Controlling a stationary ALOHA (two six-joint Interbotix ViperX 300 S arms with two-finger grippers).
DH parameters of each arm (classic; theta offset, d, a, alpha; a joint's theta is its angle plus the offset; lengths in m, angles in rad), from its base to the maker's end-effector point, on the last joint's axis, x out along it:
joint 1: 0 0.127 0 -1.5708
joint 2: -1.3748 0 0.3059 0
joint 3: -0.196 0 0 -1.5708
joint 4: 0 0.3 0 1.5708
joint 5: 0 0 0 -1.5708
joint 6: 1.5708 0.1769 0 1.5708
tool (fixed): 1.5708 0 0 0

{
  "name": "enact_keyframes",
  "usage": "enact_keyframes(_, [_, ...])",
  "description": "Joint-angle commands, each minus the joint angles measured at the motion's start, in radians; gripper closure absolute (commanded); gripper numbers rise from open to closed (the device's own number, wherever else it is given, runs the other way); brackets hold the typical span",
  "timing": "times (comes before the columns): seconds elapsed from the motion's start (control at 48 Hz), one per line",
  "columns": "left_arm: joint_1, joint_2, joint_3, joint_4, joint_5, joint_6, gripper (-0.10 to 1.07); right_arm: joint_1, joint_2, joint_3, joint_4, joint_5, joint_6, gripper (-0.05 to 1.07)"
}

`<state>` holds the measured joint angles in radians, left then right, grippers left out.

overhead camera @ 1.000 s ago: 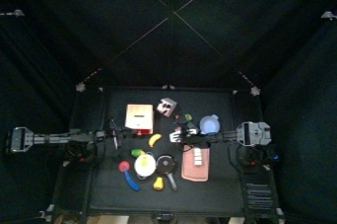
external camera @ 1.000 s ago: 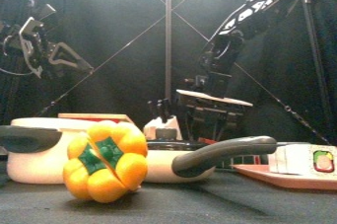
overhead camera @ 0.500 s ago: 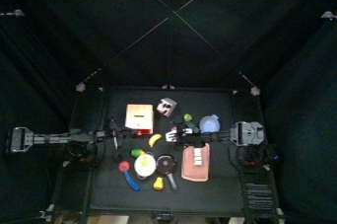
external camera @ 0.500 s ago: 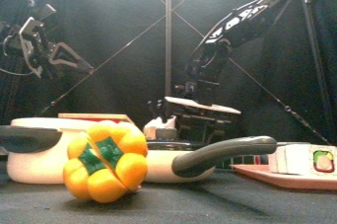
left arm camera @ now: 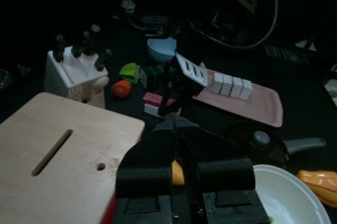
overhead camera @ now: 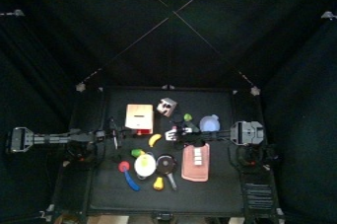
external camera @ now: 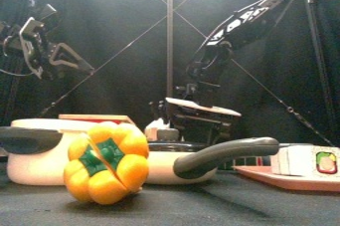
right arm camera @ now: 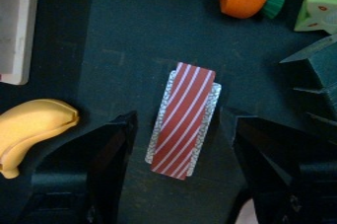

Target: Place salmon sushi to right of drawer

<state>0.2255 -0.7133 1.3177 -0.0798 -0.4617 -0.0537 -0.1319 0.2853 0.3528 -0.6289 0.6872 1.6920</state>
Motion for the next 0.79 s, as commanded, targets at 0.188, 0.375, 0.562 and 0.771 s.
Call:
enact_keyframes(0.188, [0.000,0.002,-0.012,0.000,-0.005,0.000,0.56,0.003,-0.034,-0.020,-0.011,0.012,0.000,0.05])
enact_keyframes(0.375, [0.000,0.002,-0.005,0.000,-0.003,0.000,0.56,0.003,-0.048,-0.012,-0.015,0.012,-0.003,0.05])
enact_keyframes(0.562, [0.000,0.002,-0.012,0.000,-0.005,0.000,0.56,0.002,-0.109,0.018,-0.034,0.011,-0.023,0.05])
enact_keyframes(0.771, [0.003,0.002,-0.017,0.000,-0.005,0.000,0.56,0.002,-0.233,0.057,-0.028,-0.009,-0.104,0.05])
